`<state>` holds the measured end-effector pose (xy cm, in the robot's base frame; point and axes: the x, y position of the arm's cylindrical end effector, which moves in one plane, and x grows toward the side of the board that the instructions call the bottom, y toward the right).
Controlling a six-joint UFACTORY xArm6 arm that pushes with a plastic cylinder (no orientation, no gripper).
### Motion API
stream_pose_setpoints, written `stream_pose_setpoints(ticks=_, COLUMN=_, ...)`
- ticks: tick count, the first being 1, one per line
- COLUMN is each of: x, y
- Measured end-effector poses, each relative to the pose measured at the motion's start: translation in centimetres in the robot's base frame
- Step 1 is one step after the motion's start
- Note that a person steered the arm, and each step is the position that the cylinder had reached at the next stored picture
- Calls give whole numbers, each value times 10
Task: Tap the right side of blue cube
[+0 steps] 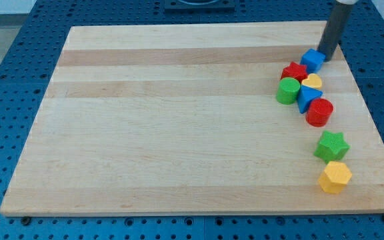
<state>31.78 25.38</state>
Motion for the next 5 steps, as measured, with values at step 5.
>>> stream_pose_setpoints(ticks=5, x=-28, y=-17)
